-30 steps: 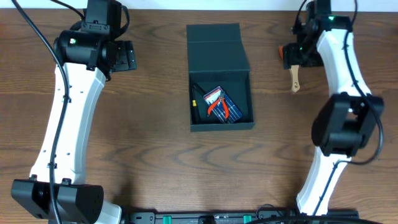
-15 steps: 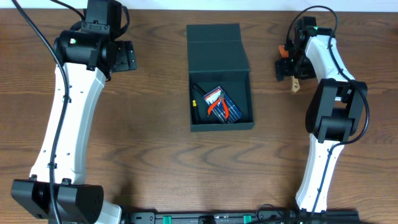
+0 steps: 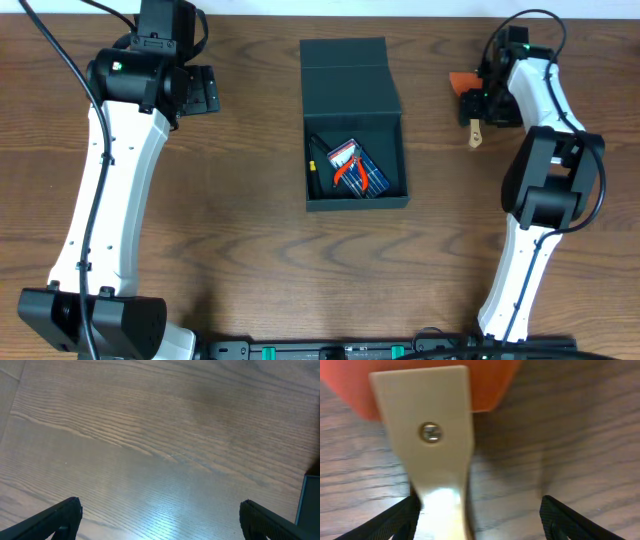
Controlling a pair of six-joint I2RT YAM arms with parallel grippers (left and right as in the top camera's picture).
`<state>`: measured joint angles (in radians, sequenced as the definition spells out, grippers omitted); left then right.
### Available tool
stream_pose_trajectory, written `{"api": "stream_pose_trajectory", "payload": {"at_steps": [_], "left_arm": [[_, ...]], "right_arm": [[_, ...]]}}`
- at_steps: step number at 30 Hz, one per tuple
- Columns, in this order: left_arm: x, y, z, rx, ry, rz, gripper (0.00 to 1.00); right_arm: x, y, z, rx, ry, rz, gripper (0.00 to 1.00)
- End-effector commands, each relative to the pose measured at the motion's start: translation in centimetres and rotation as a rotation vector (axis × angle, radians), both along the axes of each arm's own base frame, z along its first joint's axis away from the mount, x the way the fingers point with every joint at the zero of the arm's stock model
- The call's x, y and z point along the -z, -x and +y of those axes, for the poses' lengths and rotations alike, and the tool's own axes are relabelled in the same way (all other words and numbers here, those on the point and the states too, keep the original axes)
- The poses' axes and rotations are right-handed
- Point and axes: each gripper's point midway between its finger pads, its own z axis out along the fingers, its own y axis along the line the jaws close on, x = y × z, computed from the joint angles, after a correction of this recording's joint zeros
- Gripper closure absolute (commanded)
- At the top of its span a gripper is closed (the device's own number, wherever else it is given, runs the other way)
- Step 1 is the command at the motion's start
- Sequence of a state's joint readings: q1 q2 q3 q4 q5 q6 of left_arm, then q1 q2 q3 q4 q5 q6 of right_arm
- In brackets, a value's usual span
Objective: Pack container
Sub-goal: 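Lower the right gripper and grasp the scraper's beige handle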
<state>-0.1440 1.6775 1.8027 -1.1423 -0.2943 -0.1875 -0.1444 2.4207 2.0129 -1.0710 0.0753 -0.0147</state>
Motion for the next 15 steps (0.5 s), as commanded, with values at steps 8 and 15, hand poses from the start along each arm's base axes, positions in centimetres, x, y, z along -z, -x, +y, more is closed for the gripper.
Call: {"api": "stream_pose_trajectory", "payload": {"at_steps": [8, 15], "left_arm": [[0.0, 0.1, 0.2, -0.020, 0.006, -0.004, 0.01], [0.0, 0.1, 0.2, -0.019, 0.006, -0.004, 0.01]], "right_arm": [[2.1, 1.0, 0.3, 0.008, -0.041, 0.057, 0.42], [2.1, 1.3, 0.4, -0.005, -0.041, 0.070, 0.66]]}}
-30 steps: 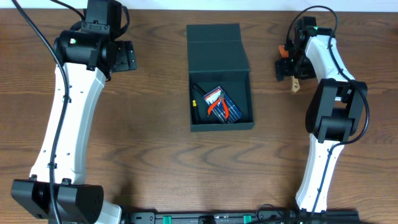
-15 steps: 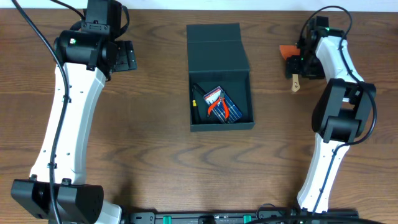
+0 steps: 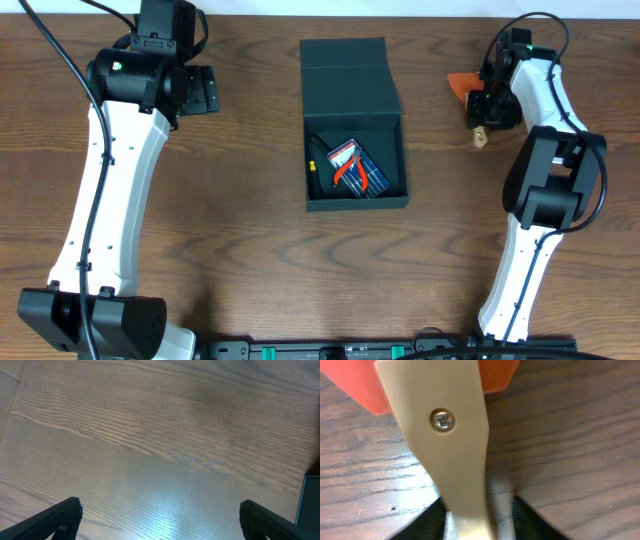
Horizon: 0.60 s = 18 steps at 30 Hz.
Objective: Pack container
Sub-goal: 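Lower the right gripper and grasp the scraper's beige handle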
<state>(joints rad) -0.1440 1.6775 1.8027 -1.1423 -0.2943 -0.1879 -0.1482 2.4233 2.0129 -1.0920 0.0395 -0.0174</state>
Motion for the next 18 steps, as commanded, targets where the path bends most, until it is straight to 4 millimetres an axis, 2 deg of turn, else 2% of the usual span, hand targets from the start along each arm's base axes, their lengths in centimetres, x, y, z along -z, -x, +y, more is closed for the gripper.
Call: {"api": "stream_pose_trajectory", "payload": {"at_steps": [1, 6, 7, 8, 9, 15, 18], "left_arm": [[0.0, 0.1, 0.2, -0.019, 0.006, -0.004, 0.01], [0.0, 0.1, 0.2, -0.019, 0.006, -0.004, 0.01], [0.0, 0.1, 0.2, -0.019, 0.005, -0.004, 0.01], [0.0, 0.1, 0.2, -0.019, 0.006, -0.004, 0.01], [0.0, 0.1, 0.2, -0.019, 0.006, -0.004, 0.01], [0.0, 0.1, 0.2, -0.019, 0.006, -0.004, 0.01], [0.0, 0.1, 0.2, -0.019, 0.006, -0.004, 0.01]], "right_arm": [[1.9, 0.9, -0.1, -0.004, -0.003, 0.052, 0.70], [1.9, 0.9, 0.0, -0.014, -0.004, 0.056, 0.77], [1.9, 1.0, 0.0, -0.019, -0.004, 0.057, 0.83], [1.9, 1.0, 0.1, -0.025, -0.004, 0.057, 0.94], [1.9, 1.0, 0.1, -0.025, -0.004, 0.057, 0.99], [1.6, 0.7, 0.4, -0.030, -0.009, 0.049, 0.99], [0.5, 0.2, 0.5, -0.034, -0.006, 0.032, 0.99]]}}
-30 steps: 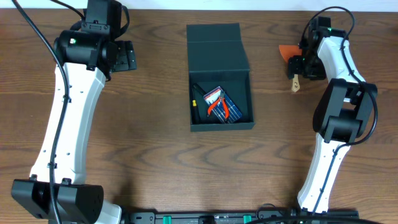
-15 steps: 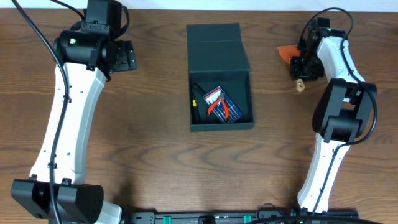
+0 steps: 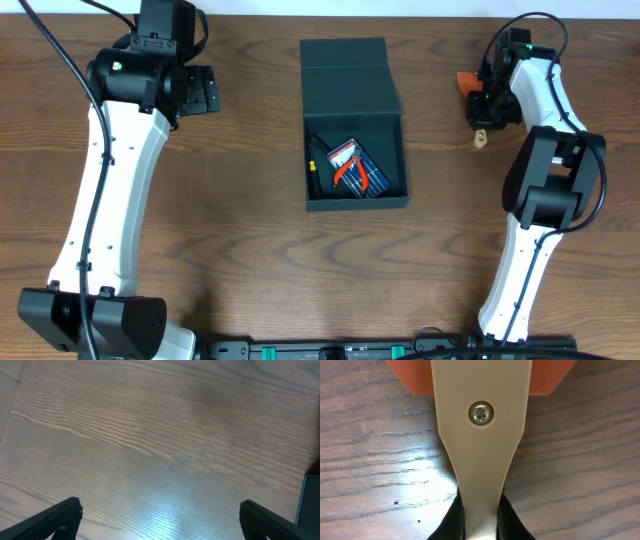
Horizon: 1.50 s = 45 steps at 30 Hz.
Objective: Pack container
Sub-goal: 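Lower the right gripper and grasp the scraper's beige handle, then lift the scraper and carry it left over the green box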
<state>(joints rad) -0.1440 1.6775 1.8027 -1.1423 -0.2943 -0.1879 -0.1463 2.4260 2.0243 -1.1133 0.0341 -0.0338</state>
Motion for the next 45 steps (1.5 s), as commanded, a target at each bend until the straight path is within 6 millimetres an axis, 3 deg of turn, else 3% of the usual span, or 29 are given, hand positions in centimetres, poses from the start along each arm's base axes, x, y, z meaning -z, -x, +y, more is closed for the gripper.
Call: {"api": "stream_pose_trajectory", "payload": {"at_steps": [1, 6, 12, 18, 22, 30, 45], "left_arm": [[0.0, 0.1, 0.2, -0.019, 0.006, -0.004, 0.01], [0.0, 0.1, 0.2, -0.019, 0.005, -0.004, 0.01], [0.0, 0.1, 0.2, -0.019, 0.006, -0.004, 0.01], [0.0, 0.1, 0.2, -0.019, 0.006, -0.004, 0.01], [0.0, 0.1, 0.2, -0.019, 0.006, -0.004, 0.02], [0.0, 0.1, 0.2, -0.019, 0.006, -0.004, 0.01], [0.0, 0.1, 0.2, -0.019, 0.006, -0.004, 0.01]], "right_arm": [[0.2, -0.3, 0.4, -0.017, 0.002, 0.010, 0.99], [-4.0, -2.2, 0.7, -0.032, 0.015, -0.081, 0.99], [-10.6, -3.5, 1.4, -0.061, 0.031, -0.197, 0.99], [-16.5, -2.5, 2.8, -0.115, 0.029, -0.275, 0.99], [-19.2, -0.3, 4.4, -0.166, 0.026, -0.267, 0.99], [-22.3, 4.2, 9.2, -0.340, -0.073, -0.217, 0.99], [-22.2, 9.7, 19.0, -0.666, -0.200, -0.074, 0.99]]}}
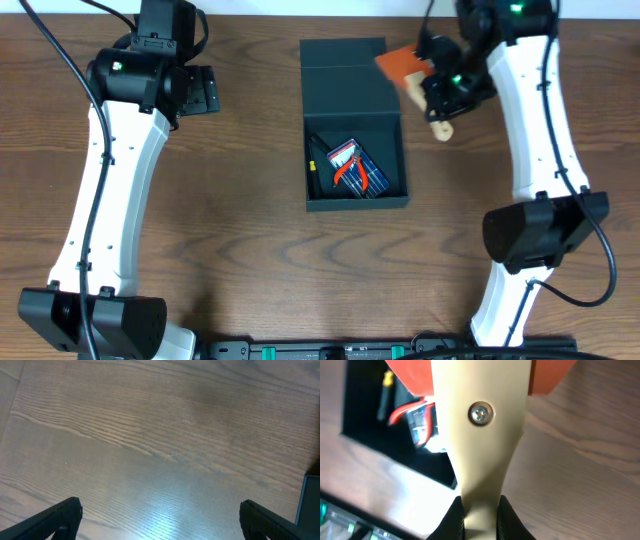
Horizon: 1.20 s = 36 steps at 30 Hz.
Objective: Pack container
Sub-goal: 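Lift the scraper and carry it left over the green box, then lower the scraper into the box and open the right gripper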
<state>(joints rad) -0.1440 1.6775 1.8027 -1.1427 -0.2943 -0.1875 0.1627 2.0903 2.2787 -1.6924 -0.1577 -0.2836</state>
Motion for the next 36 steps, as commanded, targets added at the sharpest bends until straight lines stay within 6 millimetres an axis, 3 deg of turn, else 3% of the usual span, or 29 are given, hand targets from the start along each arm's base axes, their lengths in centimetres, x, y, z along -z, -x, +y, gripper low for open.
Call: {"api": "stream_pose_trajectory", "payload": {"at_steps": [1, 6, 11, 17, 36], "left_arm": [[0.0, 0.1, 0.2, -0.020, 0.006, -0.004, 0.01], [0.0, 0.1, 0.2, -0.020, 0.006, -0.004, 0.02], [0.0, 0.1, 0.2, -0.019, 0.006, -0.004, 0.01], [0.0, 0.1, 0.2, -0.019, 0.005, -0.004, 0.01], [0.0, 0.1, 0.2, -0.020, 0.006, -0.004, 0.01]], "right_arm": [[-1.8, 1.0, 3.0, -0.111, -0.036, -0.046, 0.99], [-1.5, 2.2, 5.7, -0.190, -0.031, -0.036, 0.99], [-0.9, 3.1, 7.1, -0.266, -0.025, -0.019, 0.99], [1.1, 3.9, 6.8, -0.306, -0.008, 0.042, 0.99], [9.9, 5.8, 6.2, -0.320, 0.020, 0.188, 0.99]]}}
